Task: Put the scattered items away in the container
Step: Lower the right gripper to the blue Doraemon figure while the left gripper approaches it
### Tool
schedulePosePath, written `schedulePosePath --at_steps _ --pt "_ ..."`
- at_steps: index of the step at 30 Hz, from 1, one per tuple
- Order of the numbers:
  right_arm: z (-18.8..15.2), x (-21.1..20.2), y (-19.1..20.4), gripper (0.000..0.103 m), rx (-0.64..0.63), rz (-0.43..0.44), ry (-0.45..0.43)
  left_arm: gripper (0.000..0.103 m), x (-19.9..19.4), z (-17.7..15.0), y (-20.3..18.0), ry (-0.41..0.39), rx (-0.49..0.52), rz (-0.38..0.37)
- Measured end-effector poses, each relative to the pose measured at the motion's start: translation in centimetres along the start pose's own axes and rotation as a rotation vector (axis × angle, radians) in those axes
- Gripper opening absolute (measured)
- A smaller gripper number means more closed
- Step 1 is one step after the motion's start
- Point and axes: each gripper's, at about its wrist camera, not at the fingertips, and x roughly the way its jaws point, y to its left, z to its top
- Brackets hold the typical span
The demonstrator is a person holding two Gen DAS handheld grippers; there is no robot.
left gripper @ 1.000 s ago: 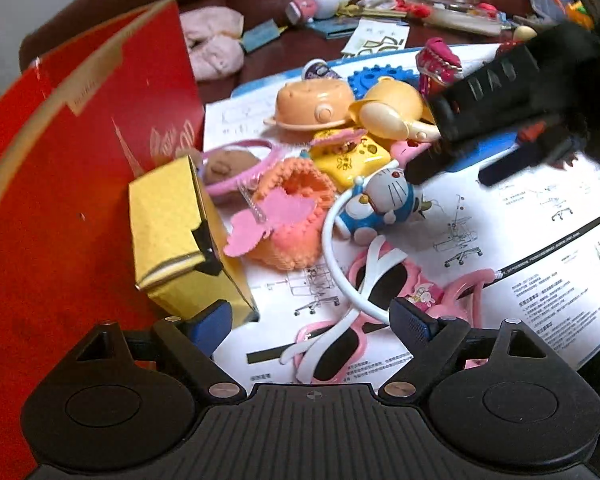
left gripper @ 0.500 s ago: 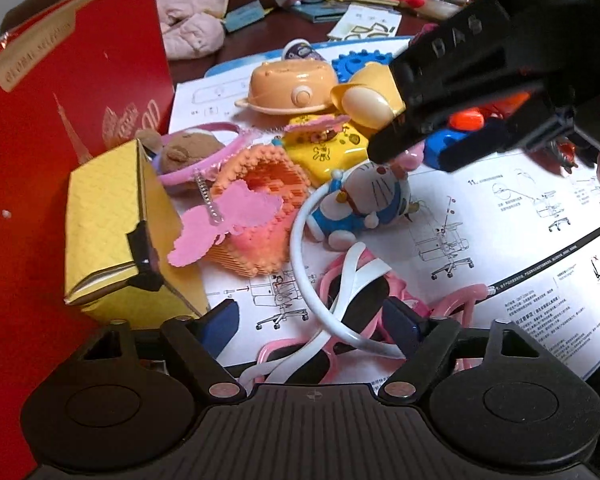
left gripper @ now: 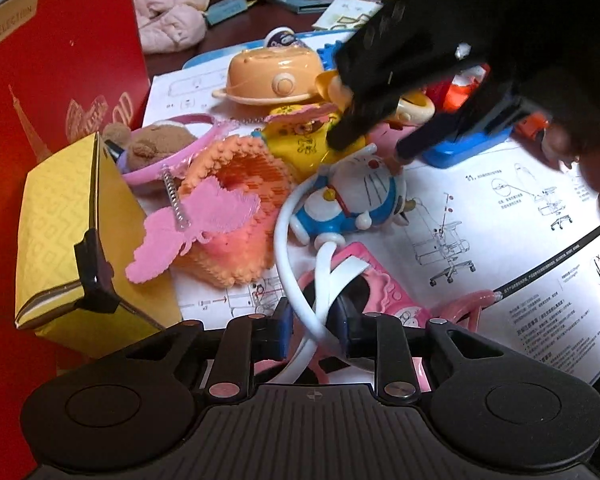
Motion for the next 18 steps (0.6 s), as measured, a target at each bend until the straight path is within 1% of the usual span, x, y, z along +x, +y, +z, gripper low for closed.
schedulePosePath --at_steps 2,5,8,11,13,15,18 --pt "-0.6 0.4 -0.1 0.053 -0.008 -0.011 0.010 0.018 -0.2 0.2 -0.2 -0.020 0.019 0.004" --pt "-1.4 0.0 -0.6 0.052 -0.022 0.013 0.029 0.018 -0.6 0.6 -0.5 -0.070 0.039 0.006" --pt "-2.1 -0.6 -1.0 0.052 -0.025 0.029 0.048 0.018 -0.7 1.3 -0.6 -0.099 0.041 -0.013" --pt "-2.8 -1.1 -1.5 0.051 -0.011 0.036 0.050 0.018 -0.4 1.9 -0.9 -0.102 0.044 -0.027" --pt "-3.3 -1.5 -1.8 0.051 -0.005 0.040 0.048 0.018 -0.2 2.1 -1.4 -0.103 0.066 -0.033" --pt "-3.7 -1.8 -2.2 0.051 0.001 0.041 0.046 0.018 0.0 2.2 -1.9 -0.100 0.089 -0.038" --pt "-4.1 -2.4 -2.9 0.051 -0.003 0.033 0.041 0.018 0.1 2.0 -1.9 -0.089 0.092 -0.054"
